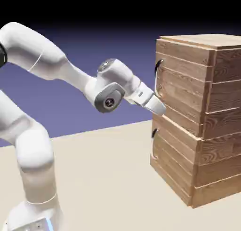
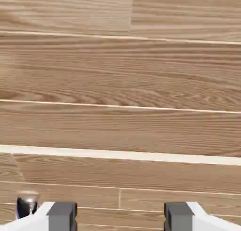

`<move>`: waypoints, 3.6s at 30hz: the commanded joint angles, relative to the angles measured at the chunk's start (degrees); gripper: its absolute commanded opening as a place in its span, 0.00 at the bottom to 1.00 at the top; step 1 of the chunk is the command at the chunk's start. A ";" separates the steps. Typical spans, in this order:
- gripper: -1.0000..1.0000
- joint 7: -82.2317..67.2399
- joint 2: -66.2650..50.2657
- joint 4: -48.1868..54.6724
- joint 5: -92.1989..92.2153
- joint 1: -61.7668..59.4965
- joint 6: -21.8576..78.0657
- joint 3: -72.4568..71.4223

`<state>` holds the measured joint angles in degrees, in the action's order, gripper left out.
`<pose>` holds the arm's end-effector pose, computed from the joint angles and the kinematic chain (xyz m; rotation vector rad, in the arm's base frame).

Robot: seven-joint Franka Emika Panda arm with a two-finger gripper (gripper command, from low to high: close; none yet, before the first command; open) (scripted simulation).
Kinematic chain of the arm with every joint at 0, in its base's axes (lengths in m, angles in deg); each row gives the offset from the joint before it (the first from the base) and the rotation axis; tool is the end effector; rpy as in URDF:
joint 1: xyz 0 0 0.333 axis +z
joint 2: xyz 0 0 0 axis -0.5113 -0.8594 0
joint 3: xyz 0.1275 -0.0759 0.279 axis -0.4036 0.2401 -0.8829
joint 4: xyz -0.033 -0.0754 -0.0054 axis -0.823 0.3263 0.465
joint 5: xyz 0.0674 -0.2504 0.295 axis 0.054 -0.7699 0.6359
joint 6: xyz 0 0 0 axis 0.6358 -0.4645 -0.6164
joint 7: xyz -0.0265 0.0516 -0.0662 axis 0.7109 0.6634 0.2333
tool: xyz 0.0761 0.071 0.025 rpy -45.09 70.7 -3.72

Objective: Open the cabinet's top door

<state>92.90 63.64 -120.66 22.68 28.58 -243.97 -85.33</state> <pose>0.3835 0.0003 0.4795 -2.4247 0.9909 -1.0806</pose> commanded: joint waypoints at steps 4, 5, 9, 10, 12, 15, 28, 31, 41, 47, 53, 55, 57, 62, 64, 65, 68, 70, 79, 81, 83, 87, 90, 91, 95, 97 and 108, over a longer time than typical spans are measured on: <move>0.50 -4.19 4.41 0.78 9.97 -4.24 1.67 -5.04; 0.50 -5.24 5.51 0.97 12.46 -5.29 2.08 -6.30; 0.50 -9.42 9.91 1.75 22.43 -9.53 3.75 -11.34; 0.50 -10.47 11.01 1.94 24.93 -10.59 4.17 -12.60; 0.50 -12.56 13.21 2.33 29.91 -12.70 5.00 -15.12; 0.50 -15.70 16.52 2.91 37.39 -15.88 6.25 -18.89; 0.50 -29.31 30.83 5.43 69.79 -29.64 11.66 -35.27; 0.50 -32.46 34.13 6.01 77.26 -32.82 12.91 -39.05; 0.50 -42.92 45.14 7.95 102.18 -43.40 17.08 -51.64; 0.50 -49.21 51.75 9.12 117.14 -49.76 19.58 -59.20; 0.50 -55.49 58.36 10.28 132.09 -56.11 22.08 -66.76; 0.50 -56.29 59.20 10.43 133.99 -56.92 22.39 -67.72; 0.50 -56.73 58.93 13.50 135.64 -61.03 23.36 -68.22; 0.00 -57.34 58.58 17.68 137.89 -66.64 24.69 -68.91; 0.00 -59.98 59.23 13.53 139.49 -64.13 29.52 -67.49; 0.00 -61.26 59.45 11.45 140.09 -62.92 32.01 -66.71; 0.00 -64.87 59.73 5.52 141.05 -59.68 39.48 -64.12; 0.00 -67.05 59.67 1.91 141.01 -57.97 44.47 -62.13; 0.00 -75.15 57.94 -10.03 135.38 -56.21 66.89 -50.48; 0.00 -76.77 57.15 -11.65 133.23 -57.22 71.88 -47.50; 0.00 -78.41 56.12 -12.90 130.83 -58.68 76.86 -44.47; 0.00 -81.96 53.18 -14.34 125.41 -62.75 86.83 -38.51; 0.00 -85.04 50.01 -14.51 120.79 -66.59 94.31 -34.32; 0.00 -86.17 48.74 -14.40 119.13 -67.99 96.80 -33.01; 0.00 -91.53 42.47 -12.96 111.70 -74.06 106.77 -28.38; 0.00 -94.85 38.49 -11.55 107.38 -77.35 111.72 -26.53; 0.00 -113.89 15.64 0.94 84.11 -90.37 128.13 -24.06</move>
<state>-21.01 79.29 -119.71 106.76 -61.79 -115.80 -109.38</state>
